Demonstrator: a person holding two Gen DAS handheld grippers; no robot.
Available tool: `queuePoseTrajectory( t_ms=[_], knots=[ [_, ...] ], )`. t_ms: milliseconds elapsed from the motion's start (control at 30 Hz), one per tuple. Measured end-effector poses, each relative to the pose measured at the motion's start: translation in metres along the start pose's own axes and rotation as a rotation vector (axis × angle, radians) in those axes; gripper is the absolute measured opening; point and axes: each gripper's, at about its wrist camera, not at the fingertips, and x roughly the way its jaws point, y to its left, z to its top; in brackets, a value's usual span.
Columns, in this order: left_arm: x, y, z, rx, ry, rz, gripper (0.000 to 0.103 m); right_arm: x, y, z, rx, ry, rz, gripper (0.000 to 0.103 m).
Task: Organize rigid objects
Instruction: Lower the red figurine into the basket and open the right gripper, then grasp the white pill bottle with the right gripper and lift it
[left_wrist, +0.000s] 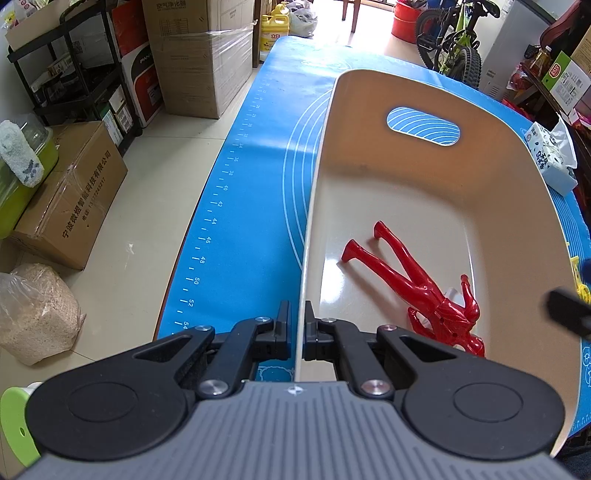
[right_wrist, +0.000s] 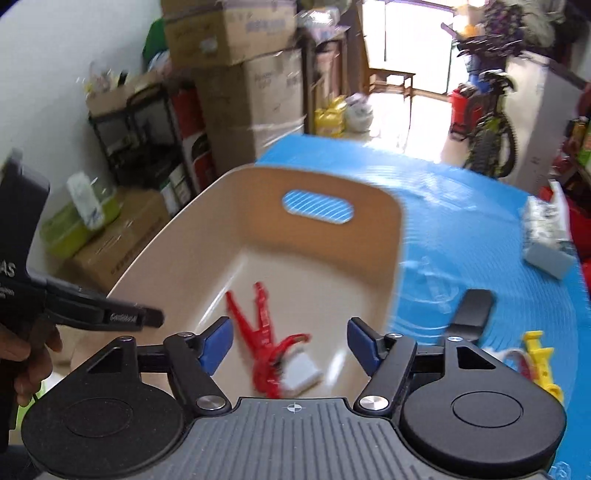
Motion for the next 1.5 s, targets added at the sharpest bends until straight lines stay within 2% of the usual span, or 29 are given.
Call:
queuePoseTrajectory(
  t_ms=[100, 200, 433, 633, 833, 1233, 1400, 1500],
  knots=[
    [0.000, 0.000, 0.000, 0.002, 0.000, 0.002, 0.007, -0.014, -0.019, -0.008, 0.014, -0.048, -0.067, 0.080],
    [0.001, -0.001, 0.000, 0.001, -0.001, 0.002, 0.007, -0.024, -0.039, -0.025, 0.050, -0.053, -0.106, 0.082],
    [0.000, -0.003, -0.001, 0.001, 0.000, 0.004, 0.007, -0.020, -0.077, -0.072, 0.125, 0.024, -0.180, 0.083],
    [0.000, -0.004, -0.001, 0.003, 0.000, 0.008, 0.007, -0.010, -0.092, -0.111, 0.159, 0.079, -0.212, 0.088],
    [0.000, -0.004, 0.000, 0.003, 0.001, 0.008, 0.007, 0.001, -0.102, -0.137, 0.172, 0.132, -0.224, 0.090],
    [0.000, -0.004, 0.000, 0.004, 0.001, 0.009, 0.007, 0.023, -0.104, -0.142, 0.164, 0.146, -0.190, 0.090],
    [0.000, -0.004, -0.001, 0.004, 0.001, 0.008, 0.007, 0.031, -0.098, -0.140, 0.147, 0.147, -0.194, 0.081],
    [0.000, -0.004, 0.000, 0.005, 0.001, 0.011, 0.007, 0.031, -0.097, -0.140, 0.145, 0.143, -0.193, 0.071]
  ],
)
